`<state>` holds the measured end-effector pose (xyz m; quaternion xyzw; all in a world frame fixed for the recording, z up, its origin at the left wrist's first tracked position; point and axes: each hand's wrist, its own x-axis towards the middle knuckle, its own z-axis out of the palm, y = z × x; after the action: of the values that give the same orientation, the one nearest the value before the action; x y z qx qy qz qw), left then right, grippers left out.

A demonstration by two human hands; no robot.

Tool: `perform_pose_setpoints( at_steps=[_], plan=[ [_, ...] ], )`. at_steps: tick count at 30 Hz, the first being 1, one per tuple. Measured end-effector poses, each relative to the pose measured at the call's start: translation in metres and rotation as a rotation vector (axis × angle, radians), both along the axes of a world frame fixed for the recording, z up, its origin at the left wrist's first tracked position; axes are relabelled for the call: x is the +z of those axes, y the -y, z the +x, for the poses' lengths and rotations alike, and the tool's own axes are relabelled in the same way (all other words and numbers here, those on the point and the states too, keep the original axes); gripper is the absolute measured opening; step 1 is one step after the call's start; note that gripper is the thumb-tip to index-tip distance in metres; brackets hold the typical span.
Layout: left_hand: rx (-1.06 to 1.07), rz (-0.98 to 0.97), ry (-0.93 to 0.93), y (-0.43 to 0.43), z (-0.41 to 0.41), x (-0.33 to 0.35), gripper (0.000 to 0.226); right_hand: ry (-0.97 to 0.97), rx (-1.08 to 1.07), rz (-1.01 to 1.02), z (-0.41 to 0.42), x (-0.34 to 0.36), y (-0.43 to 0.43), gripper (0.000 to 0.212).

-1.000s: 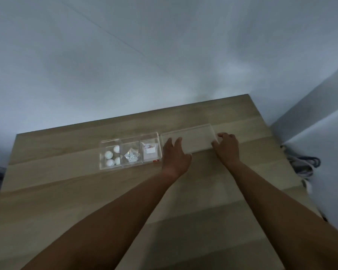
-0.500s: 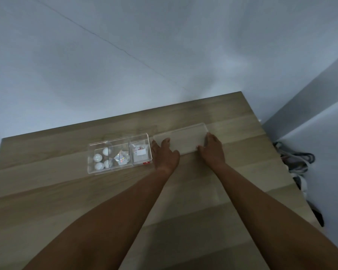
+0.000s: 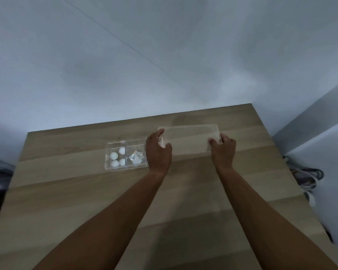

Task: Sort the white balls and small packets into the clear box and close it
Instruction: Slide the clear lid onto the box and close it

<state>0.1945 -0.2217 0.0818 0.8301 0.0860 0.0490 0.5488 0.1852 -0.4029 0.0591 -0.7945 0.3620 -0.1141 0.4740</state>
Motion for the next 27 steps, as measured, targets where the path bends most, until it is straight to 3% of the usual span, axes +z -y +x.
perform_pose_setpoints(
  at_steps=[12, 19, 27],
  plan=[
    [0.144, 0.115, -0.156, -0.164, 0.005, 0.003, 0.059, -0.108, 0.358, 0.099, 0.004, 0.008, -0.144, 0.06],
    [0.015, 0.114, -0.243, -0.185, 0.012, 0.0, 0.064, -0.172, 0.401, 0.068, 0.013, 0.006, -0.156, 0.049],
    [0.027, 0.081, -0.298, -0.189, 0.014, -0.012, 0.065, -0.23, 0.47, -0.043, 0.013, 0.005, -0.157, 0.043]
  ],
)
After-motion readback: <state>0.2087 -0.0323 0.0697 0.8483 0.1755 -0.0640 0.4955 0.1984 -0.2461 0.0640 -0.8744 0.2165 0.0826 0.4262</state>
